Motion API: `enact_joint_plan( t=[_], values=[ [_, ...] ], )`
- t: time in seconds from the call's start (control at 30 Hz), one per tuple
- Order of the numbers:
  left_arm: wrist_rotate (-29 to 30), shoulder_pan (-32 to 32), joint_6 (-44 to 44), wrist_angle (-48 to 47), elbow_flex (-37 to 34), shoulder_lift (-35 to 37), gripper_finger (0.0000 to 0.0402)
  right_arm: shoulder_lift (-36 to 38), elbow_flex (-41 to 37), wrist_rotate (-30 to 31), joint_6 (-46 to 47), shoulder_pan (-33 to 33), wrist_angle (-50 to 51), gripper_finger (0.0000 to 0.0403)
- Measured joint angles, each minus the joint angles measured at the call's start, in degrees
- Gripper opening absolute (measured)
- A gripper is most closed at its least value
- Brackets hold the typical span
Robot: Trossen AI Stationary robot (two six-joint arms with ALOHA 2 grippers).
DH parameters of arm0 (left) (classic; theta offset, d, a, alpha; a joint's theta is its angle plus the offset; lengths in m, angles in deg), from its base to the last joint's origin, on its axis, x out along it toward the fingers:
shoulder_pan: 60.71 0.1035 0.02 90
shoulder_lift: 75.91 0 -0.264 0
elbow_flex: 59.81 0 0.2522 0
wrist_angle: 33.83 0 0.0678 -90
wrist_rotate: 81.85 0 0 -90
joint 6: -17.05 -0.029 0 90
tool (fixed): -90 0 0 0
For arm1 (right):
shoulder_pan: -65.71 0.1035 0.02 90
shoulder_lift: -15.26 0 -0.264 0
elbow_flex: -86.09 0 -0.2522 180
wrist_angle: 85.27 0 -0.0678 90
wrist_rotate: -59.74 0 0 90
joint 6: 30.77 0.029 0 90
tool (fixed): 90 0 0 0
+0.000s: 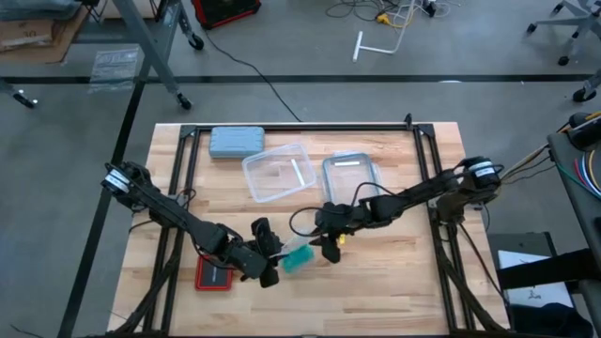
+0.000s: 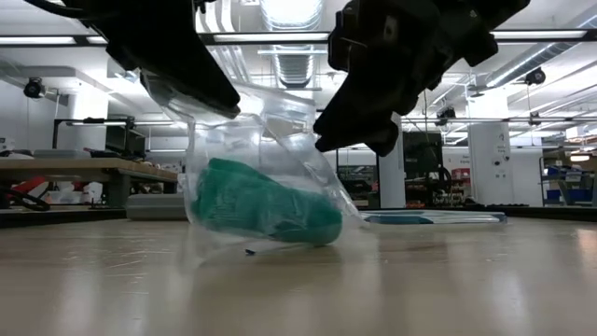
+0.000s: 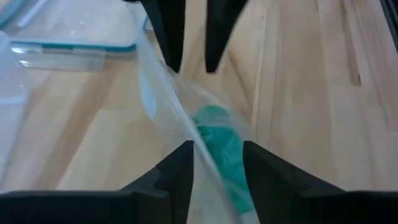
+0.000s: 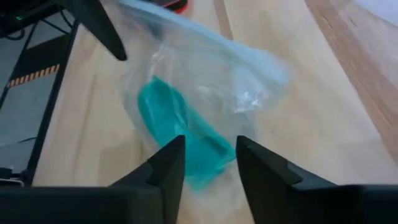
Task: Roll bandage
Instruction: Put the transparent zip bag containing the rolled blue bandage into the transparent food container
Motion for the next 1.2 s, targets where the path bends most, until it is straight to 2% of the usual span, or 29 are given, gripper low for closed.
enact_joint_plan(
  t=[0.2, 0.3, 0.4, 0.53, 0.77, 1.07, 1.2],
  values=[
    [-0.19, -0.08, -0.71, 2.12, -1.49, 0.0, 0.0073, -0.22, 0.6, -2.89, -2.81, -0.25, 0.62, 0.0094],
    [-0.94, -0.24, -3.0, 2.16, -1.58, 0.0, 0.004, 0.09, 0.6, -3.62, -5.56, -0.14, 2.13, 0.0104],
    [-1.11, -0.46, -4.93, 2.3, -1.6, -0.02, 0.0007, 0.17, 0.6, -3.97, -6.45, -0.14, 2.16, 0.0133],
    [-1.04, -0.46, -5.47, 2.88, -1.55, -0.02, 0.0015, 0.1, 0.6, -6.81, -5.49, -0.16, 1.95, 0.0184],
    [-1.05, -0.46, -10.01, 5.8, -1.55, -0.02, 0.0003, 0.01, 0.56, -6.98, -6.72, -0.86, 0.57, 0.0249],
    [-2.09, -0.59, -10.24, 6.13, -1.55, -0.02, 0.0001, 1.02, 0.53, -6.94, -6.86, -4.29, 2.72, 0.0268],
    [-2.05, -0.59, -10.21, 6.13, -1.55, -0.02, 0.0001, 0.25, 0.51, -10.77, -7.39, -4.12, -0.53, 0.0265]
  ],
)
